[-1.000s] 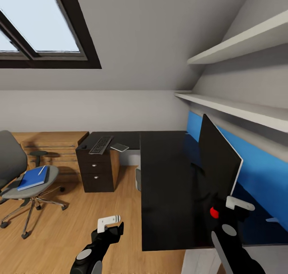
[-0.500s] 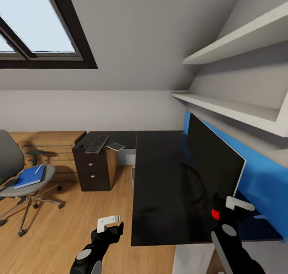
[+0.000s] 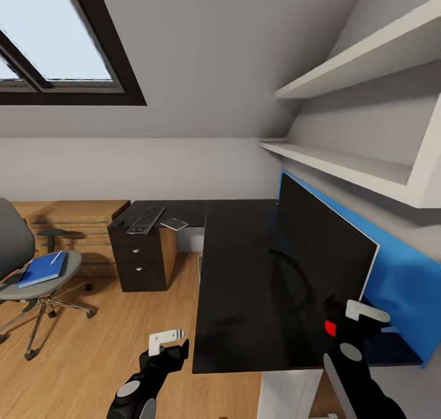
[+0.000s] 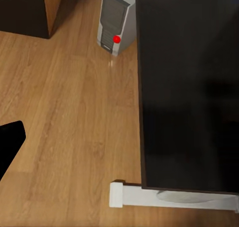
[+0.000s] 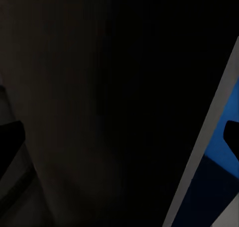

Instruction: In the bedroom, organize the workspace by keeping the computer under the desk, ensuring the monitor is on the desk, placing the keyboard on the desk next to the monitor, placing the mouse on the desk next to the keyboard, moving the folder from the swivel chair onto the desk next to the mouse, stacking the notebook on top of the folder with the pen on top of the notebook, and positioning the swivel chair next to the desk.

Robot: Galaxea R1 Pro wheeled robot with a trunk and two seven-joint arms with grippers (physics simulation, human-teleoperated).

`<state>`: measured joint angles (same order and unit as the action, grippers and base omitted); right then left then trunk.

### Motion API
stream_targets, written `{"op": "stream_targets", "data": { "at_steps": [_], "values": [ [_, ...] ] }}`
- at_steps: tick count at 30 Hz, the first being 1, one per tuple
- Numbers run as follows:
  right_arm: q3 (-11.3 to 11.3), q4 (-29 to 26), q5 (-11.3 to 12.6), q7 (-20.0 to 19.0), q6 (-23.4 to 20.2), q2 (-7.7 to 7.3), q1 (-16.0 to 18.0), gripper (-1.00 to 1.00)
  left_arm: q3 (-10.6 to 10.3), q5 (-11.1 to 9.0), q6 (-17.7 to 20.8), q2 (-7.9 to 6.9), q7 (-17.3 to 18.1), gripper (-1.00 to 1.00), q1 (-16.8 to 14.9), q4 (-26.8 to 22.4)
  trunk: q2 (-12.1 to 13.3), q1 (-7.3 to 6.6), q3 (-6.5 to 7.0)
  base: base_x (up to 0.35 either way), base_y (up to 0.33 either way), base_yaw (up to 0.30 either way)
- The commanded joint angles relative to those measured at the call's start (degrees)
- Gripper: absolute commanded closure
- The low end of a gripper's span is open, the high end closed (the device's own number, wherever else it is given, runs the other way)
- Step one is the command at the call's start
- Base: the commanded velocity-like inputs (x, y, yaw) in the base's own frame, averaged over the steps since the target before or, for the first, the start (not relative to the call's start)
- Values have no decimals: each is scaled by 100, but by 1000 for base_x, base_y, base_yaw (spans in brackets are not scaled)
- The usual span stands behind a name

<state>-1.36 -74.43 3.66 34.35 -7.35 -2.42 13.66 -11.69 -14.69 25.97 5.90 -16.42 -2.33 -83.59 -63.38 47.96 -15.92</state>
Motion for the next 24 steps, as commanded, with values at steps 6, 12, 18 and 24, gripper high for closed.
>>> {"op": "stream_targets", "data": {
  "at_steps": [6, 12, 18, 24],
  "values": [
    [8, -10, 30, 28, -30, -4, 5, -100, -9, -61, 16, -1, -54, -100, -4, -8, -5, 0, -8, -1, -30, 0],
    [5, -10, 30, 28, -30, -4, 5, -100, -1, -65, 16, -1, -54, -100, -4, -8, -5, 0, -8, 0, -100, 0],
    [4, -10, 29, 29, -30, -4, 5, -100, 0, -68, 15, -1, -54, -100, -4, -8, -5, 0, -8, 0, -4, 0],
    [4, -10, 30, 28, -30, -4, 4, -100, 6, -69, 18, -1, -54, -100, -4, -8, -5, 0, -8, -146, 0, 0]
  ]
}}
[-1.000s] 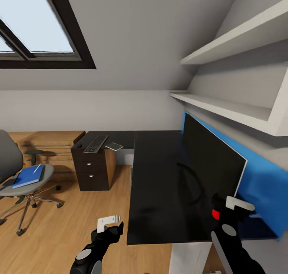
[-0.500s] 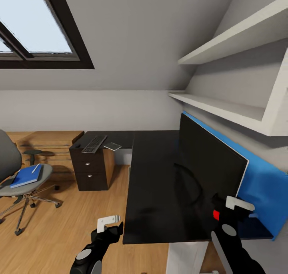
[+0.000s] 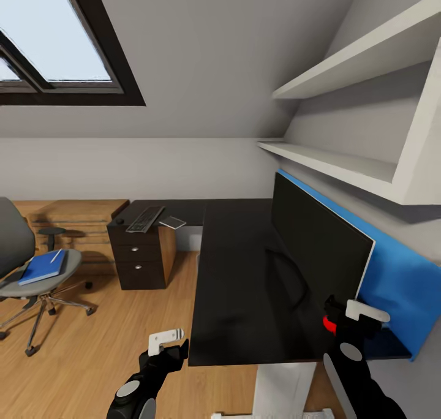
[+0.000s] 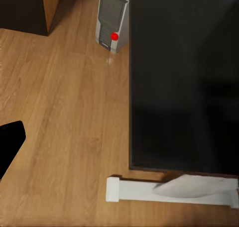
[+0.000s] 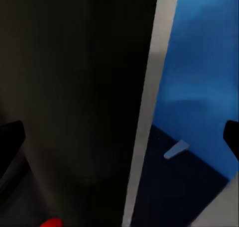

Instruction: In the bedroom, organize the workspace by keeping the computer under the desk, ensuring the monitor is on the desk, placing the keyboard on the desk next to the monitor, placing the mouse on the desk next to the keyboard, moving the folder from the swivel chair onto the desk next to the mouse, stacking the notebook on top of the folder with the pen on top of the notebook, and positioning the swivel chair next to the desk.

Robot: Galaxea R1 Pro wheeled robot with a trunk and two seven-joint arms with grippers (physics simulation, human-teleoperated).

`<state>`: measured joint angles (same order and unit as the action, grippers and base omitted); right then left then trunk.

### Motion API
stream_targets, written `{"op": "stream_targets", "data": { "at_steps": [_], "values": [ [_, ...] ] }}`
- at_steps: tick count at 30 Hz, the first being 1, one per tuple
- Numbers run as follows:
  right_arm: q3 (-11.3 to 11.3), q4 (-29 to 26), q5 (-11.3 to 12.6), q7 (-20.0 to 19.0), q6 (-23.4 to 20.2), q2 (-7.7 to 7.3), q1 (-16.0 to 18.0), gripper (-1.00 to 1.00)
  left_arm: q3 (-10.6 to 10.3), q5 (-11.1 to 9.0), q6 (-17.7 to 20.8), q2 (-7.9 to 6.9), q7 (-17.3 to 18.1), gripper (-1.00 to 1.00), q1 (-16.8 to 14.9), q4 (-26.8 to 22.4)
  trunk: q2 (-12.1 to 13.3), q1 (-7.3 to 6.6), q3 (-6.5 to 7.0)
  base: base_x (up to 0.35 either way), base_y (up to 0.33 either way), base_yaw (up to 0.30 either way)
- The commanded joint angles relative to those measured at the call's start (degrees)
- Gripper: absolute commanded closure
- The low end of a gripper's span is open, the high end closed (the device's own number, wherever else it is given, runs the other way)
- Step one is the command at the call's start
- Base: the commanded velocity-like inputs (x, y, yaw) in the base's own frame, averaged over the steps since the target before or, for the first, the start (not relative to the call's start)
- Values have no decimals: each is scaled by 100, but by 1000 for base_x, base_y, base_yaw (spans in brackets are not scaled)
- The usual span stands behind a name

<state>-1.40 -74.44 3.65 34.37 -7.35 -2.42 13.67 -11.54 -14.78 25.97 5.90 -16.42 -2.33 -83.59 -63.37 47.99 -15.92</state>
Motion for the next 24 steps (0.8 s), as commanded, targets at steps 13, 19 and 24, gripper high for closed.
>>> {"op": "stream_targets", "data": {
  "at_steps": [13, 19, 24],
  "values": [
    [20, 10, 37, 28, -29, 2, 2, -100, -10, -61, 22, -1, -54, -100, -4, -8, -6, -2, -8, -322, 0, 0],
    [31, 25, 44, 8, 114, 11, 4, -100, -6, -61, 22, -1, -54, -100, -4, -14, -6, -2, -8, -335, 0, 0],
    [468, 1049, 49, -8, 719, 98, 16, -100, 10, -67, 42, -5, -41, -100, -4, 17, -6, -2, -8, -328, 40, 0]
  ]
}}
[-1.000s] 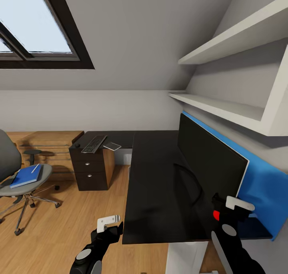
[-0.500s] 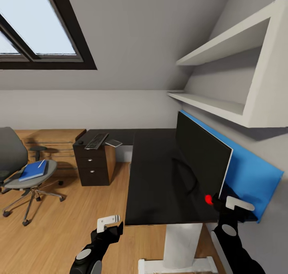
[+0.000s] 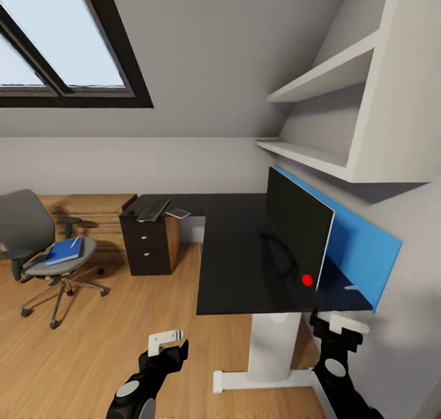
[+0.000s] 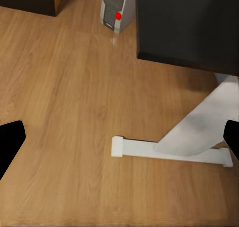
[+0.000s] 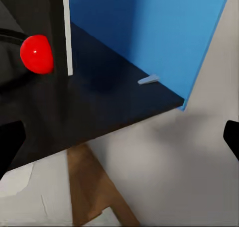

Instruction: In the bedroom, organize the workspace by keeping the computer under the desk, ensuring the monitor is on the desk, placing the keyboard on the desk next to the monitor, placing the mouse on the desk next to the keyboard, moving the folder from the swivel chair onto the desk next to the mouse, stacking the notebook on top of the folder with the pen on top of the notebook, and positioning the swivel chair next to the desk.

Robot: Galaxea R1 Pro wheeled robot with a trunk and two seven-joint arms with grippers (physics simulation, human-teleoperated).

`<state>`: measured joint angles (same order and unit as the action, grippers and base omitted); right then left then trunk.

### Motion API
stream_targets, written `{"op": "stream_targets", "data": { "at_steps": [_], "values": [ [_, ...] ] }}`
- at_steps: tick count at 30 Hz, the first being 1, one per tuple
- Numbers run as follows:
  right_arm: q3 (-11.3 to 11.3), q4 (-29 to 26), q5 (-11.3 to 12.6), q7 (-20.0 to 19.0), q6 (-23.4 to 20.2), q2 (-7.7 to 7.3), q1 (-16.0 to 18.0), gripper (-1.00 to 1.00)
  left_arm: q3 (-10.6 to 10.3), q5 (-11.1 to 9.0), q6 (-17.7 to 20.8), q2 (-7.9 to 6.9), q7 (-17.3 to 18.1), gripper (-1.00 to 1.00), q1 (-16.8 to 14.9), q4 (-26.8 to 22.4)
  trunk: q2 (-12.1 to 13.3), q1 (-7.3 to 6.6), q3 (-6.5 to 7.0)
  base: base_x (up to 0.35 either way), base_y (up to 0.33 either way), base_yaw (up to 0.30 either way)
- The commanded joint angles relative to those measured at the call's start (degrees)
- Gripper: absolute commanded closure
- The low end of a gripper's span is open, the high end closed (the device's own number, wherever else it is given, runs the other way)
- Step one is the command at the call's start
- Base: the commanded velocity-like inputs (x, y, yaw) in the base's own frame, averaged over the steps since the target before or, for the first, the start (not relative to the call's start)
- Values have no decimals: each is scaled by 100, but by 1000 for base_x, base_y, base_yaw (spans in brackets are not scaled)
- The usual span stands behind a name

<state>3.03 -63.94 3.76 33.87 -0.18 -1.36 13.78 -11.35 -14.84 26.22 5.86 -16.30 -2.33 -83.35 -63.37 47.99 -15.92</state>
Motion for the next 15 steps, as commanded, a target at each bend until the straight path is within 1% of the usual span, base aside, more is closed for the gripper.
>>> {"op": "stream_targets", "data": {
  "at_steps": [1, 2, 3, 7, 9, 12, 14, 15],
  "values": [
    [72, 82, 29, 41, 123, 0, 6, -100, -9, -61, 17, -2, -53, -100, -4, -7, -6, -3, -7, -275, 140, 0],
    [125, 161, 15, 41, 251, 6, 7, -100, -8, -60, 18, -3, -52, -100, -4, -7, -6, -3, -7, -231, 176, 0],
    [543, 664, -304, 40, 1029, 31, 10, -100, -8, -55, 21, -6, -43, -100, -4, -6, -6, -3, -7, -6, 312, 0],
    [698, 815, -522, 44, 1157, 51, 11, -100, -8, -52, 17, -6, -43, -100, -4, -6, -6, -3, -7, 18, 324, 0],
    [876, 942, -562, 46, 1180, 103, 11, -100, -12, -48, 14, -6, -44, -100, -4, -6, -6, -3, -7, 7, 331, 0],
    [1009, 1007, -578, 48, 1188, 174, 11, -100, -18, -47, 10, -6, -47, -100, -4, -6, -6, -3, -7, 4, 332, 0],
    [1138, 1048, -592, 49, 1192, 247, 11, -100, -22, -46, 5, -6, -48, -100, -4, -6, -6, -3, -7, 1, 333, 0],
    [1161, 1055, -596, 49, 1193, 260, 11, -100, -21, -46, 3, -6, -48, -100, -4, -6, -6, -3, -7, 1, 333, 0]
  ]
}}
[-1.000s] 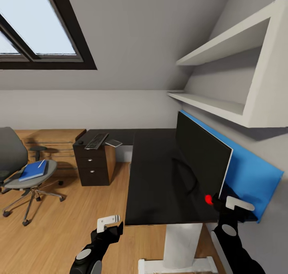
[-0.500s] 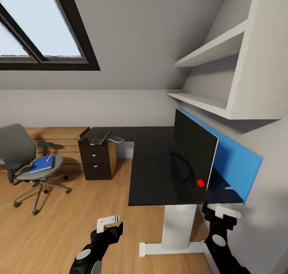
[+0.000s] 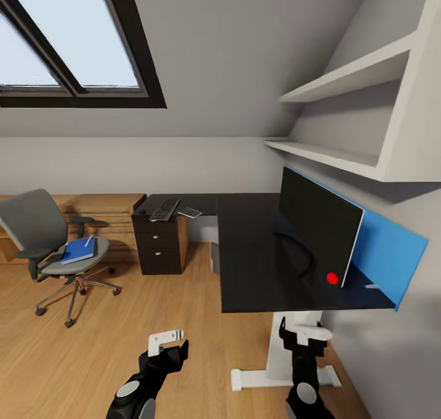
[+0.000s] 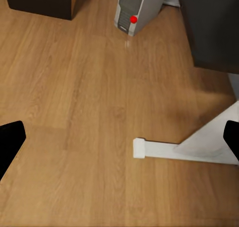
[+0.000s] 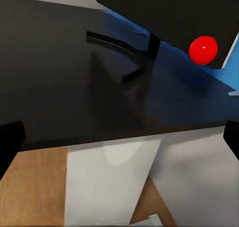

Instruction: In the bedroom, organize the workspace by keeping the computer under the desk, ensuring the monitor is on the desk, placing the keyboard on the desk next to the monitor, placing the mouse on the desk next to the keyboard, moving the folder from the swivel chair onto the desk next to the mouse, stacking the notebook on top of the folder with the pen on top of the notebook, and positioning the swivel chair next to the desk.

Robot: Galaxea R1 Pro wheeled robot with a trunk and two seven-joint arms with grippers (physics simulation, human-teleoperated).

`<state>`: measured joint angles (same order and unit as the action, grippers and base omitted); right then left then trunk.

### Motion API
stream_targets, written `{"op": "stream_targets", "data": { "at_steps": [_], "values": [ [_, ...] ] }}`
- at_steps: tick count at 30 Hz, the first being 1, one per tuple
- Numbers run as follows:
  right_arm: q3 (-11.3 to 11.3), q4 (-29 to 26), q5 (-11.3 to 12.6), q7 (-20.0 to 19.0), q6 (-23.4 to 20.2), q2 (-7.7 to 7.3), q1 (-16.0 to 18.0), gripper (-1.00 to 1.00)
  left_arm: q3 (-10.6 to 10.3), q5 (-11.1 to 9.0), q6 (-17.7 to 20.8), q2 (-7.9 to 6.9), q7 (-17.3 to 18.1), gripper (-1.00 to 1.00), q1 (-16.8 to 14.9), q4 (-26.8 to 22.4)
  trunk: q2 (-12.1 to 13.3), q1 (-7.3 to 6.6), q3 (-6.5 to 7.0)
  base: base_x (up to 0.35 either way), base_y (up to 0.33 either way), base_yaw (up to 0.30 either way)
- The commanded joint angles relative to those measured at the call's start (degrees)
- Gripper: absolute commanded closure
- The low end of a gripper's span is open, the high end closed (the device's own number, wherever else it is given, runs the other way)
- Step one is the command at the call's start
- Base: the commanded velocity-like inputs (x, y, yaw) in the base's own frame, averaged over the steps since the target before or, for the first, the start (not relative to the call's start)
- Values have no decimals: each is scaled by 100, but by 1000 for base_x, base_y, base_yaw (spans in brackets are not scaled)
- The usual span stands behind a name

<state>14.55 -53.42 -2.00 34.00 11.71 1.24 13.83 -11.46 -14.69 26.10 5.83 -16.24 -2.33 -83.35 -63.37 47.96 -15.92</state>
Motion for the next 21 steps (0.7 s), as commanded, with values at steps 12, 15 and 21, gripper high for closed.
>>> {"op": "stream_targets", "data": {
  "at_steps": [12, 15, 21],
  "values": [
    [486, 26, 66, 58, -203, 373, 5, -100, -11, -52, 9, -3, -54, -100, -4, -6, -5, 1, -7, 0, 334, 0],
    [484, -193, 363, 68, -627, 536, 5, -100, -13, -51, 9, 3, -64, -100, -4, -6, -5, 1, -7, 0, 334, 0],
    [459, -1121, 1131, 53, -1593, 510, 5, -100, -14, -51, 7, 3, -71, -100, -4, -6, -5, 1, -7, 0, 334, 0]
  ]
}}
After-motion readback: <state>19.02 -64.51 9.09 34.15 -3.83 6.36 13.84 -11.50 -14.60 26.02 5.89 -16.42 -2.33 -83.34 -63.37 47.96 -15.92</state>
